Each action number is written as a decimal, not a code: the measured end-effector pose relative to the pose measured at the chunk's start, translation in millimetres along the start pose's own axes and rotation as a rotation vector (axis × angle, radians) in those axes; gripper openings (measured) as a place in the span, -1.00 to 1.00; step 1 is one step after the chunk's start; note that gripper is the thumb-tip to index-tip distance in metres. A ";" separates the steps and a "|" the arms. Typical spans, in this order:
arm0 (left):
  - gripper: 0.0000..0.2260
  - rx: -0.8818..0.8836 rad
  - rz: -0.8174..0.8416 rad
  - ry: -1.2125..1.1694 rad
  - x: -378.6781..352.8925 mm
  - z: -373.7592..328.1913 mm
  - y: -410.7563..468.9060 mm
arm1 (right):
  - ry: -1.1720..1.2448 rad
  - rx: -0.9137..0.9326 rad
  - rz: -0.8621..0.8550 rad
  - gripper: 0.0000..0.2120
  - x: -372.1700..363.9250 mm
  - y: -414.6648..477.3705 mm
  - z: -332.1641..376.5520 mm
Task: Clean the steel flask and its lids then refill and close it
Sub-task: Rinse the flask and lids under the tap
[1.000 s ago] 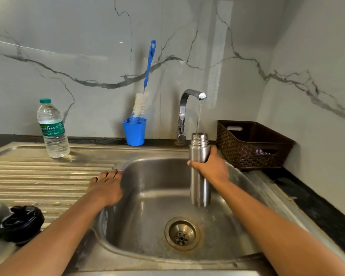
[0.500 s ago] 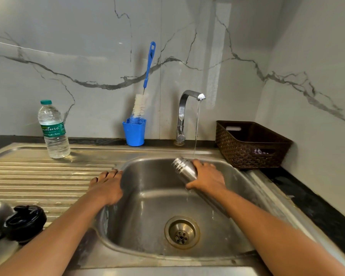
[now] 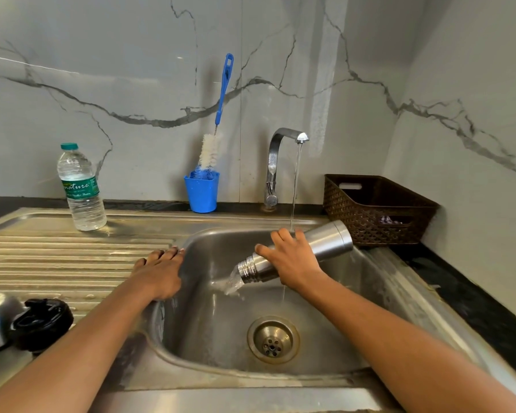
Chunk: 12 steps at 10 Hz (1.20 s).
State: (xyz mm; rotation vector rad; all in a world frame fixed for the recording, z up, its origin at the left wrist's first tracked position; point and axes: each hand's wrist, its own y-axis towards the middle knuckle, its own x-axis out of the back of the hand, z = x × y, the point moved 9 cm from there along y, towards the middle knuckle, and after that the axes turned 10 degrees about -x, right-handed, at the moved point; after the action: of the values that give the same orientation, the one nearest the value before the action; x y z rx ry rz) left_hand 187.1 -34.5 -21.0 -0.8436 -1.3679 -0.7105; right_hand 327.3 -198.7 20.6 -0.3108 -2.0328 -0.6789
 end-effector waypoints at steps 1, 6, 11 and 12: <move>-0.38 0.002 -0.003 -0.004 -0.4 0.6 0.3 | -0.018 0.019 -0.076 -0.38 12.0 0.1 -0.4; -0.40 0.009 -0.010 0.021 0.6 -1.0 0.0 | -0.110 -0.018 -0.593 -0.30 81.1 -7.7 -23.1; -0.39 0.007 -0.014 -0.010 0.3 -0.4 0.1 | 0.927 -0.480 0.379 -0.25 -26.2 -4.7 -47.7; -0.39 0.008 -0.014 -0.012 -0.3 -1.2 0.2 | 1.533 -0.812 0.559 -0.38 -59.4 -24.0 -55.8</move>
State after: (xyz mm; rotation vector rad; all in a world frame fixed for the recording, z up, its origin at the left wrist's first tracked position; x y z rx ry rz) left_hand 187.8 -35.4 -21.4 -0.8343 -1.3875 -0.7114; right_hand 386.8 -247.6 -15.2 -0.5451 -0.1433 -0.9067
